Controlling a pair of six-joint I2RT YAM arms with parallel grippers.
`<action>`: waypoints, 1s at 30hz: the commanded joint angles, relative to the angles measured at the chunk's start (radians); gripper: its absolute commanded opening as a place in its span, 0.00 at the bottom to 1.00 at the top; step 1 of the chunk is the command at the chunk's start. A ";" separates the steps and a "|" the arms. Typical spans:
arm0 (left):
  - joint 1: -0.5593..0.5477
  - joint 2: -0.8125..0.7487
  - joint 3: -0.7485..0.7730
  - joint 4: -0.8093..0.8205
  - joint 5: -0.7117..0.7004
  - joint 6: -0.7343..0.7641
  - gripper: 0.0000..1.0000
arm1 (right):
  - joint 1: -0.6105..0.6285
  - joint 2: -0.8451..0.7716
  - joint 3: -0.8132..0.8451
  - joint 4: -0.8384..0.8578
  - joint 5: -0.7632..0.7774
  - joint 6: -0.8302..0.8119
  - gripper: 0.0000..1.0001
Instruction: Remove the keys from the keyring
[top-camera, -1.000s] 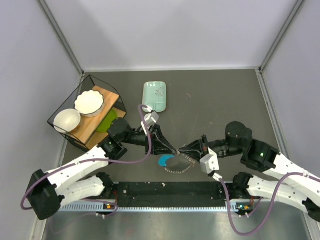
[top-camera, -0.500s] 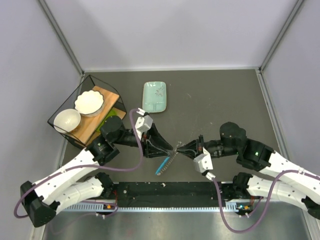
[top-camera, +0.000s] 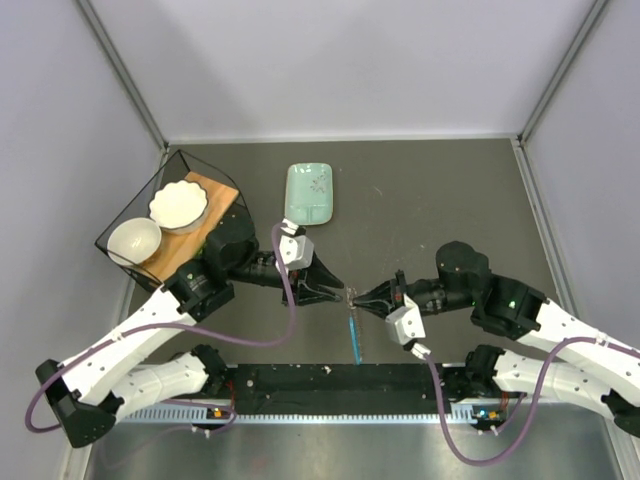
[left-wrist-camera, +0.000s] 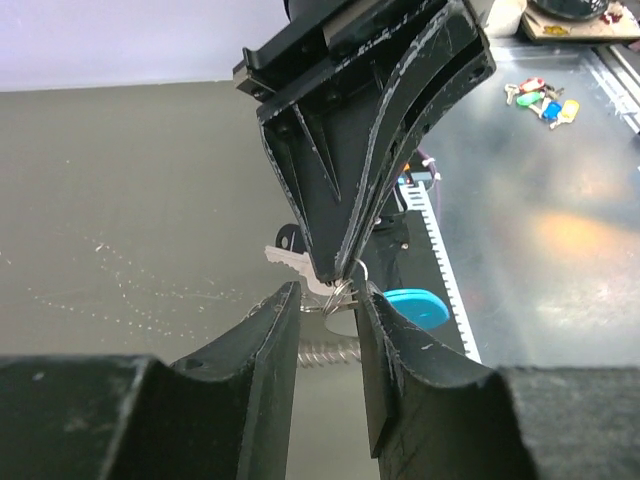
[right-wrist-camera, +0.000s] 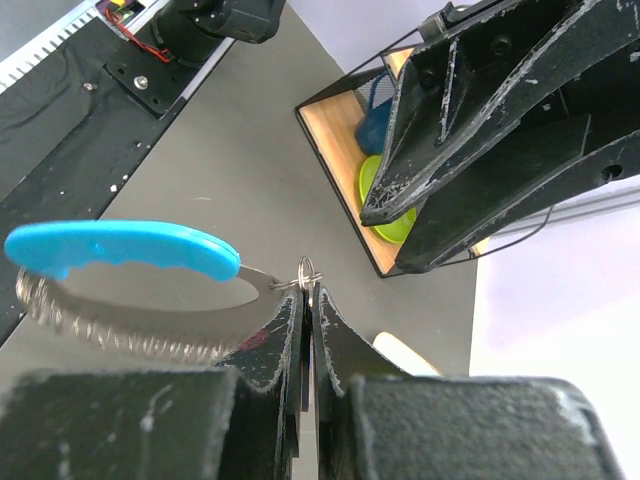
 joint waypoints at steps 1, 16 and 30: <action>-0.002 0.010 0.022 -0.052 -0.001 0.082 0.35 | 0.007 0.003 0.061 0.038 -0.031 -0.015 0.00; -0.013 0.063 -0.009 -0.052 0.079 0.127 0.35 | 0.007 0.003 0.061 0.038 -0.071 0.002 0.00; -0.027 0.083 -0.007 -0.035 0.157 0.165 0.28 | 0.007 0.008 0.066 0.039 -0.081 -0.002 0.00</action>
